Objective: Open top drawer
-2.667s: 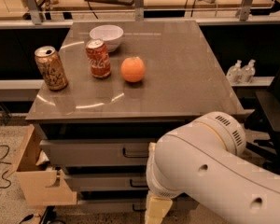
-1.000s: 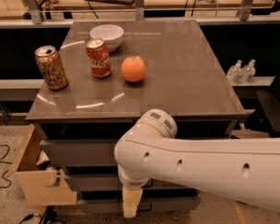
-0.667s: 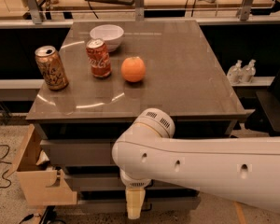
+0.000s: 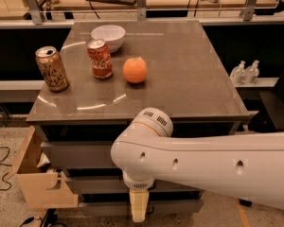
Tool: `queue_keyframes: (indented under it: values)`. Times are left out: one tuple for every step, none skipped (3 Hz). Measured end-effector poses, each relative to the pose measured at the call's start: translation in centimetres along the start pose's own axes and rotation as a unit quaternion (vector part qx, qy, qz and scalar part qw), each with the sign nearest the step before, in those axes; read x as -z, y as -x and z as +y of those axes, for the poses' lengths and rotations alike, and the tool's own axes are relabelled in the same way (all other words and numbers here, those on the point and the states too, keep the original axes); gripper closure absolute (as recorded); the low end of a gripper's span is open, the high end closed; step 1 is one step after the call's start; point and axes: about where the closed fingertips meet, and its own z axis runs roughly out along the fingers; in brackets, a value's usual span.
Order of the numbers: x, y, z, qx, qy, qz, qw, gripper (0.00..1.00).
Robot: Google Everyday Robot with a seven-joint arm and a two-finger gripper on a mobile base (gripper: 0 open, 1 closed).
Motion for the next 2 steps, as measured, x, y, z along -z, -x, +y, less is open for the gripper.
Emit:
queue_keyframes:
  values:
    - [-0.9, 0.2, -0.2, 0.004, 0.011, -0.003, 0.9999, 0.00]
    - [-2.1, 0.6, -0.3, 0.011, 0.021, -0.003, 0.9997, 0.16]
